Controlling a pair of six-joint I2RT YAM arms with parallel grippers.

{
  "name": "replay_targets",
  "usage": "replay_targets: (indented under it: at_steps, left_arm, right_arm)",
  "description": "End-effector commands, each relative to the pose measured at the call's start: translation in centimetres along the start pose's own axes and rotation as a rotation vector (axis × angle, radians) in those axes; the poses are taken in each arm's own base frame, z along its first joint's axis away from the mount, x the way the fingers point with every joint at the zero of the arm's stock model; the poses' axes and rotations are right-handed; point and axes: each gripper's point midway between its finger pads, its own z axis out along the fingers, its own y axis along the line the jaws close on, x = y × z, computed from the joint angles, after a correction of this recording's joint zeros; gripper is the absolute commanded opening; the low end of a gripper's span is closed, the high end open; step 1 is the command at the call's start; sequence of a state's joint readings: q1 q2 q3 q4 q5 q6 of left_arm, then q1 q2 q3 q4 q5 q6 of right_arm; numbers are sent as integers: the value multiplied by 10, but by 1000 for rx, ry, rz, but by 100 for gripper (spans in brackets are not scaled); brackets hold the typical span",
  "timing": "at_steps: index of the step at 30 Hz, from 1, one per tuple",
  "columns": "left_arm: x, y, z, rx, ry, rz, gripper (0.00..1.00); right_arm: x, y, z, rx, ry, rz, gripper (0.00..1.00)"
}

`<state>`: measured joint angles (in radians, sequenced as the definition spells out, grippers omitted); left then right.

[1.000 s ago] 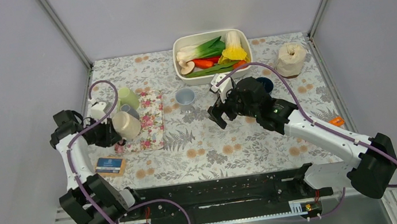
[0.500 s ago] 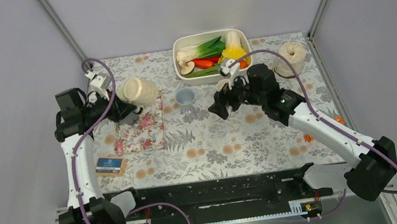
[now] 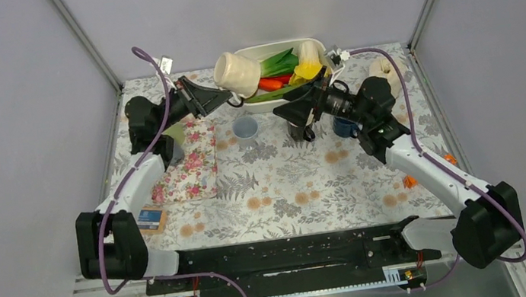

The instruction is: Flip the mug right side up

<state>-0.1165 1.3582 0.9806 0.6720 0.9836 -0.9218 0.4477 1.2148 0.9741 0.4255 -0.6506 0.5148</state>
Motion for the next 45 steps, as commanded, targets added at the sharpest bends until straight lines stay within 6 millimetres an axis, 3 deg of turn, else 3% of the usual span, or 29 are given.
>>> replay_targets:
  at_steps: [1, 9, 27, 41, 45]
  left_arm:
    - [-38, -68, 6, 240, -205, 16, 0]
    - [-26, -81, 8, 269, -272, -41, 0]
    - [3, -91, 22, 326, -232, -113, 0]
    - [26, -86, 28, 323, -186, -109, 0]
    - [35, -82, 31, 310, -166, -108, 0]
  right_arm:
    - [-25, 28, -1, -157, -153, 107, 99]
    - [-9, 4, 7, -123, -197, 229, 93]
    - [18, 17, 32, -194, -198, 359, 83]
    - [6, 24, 32, -245, -255, 414, 74]
    - [3, 26, 32, -253, -257, 421, 67]
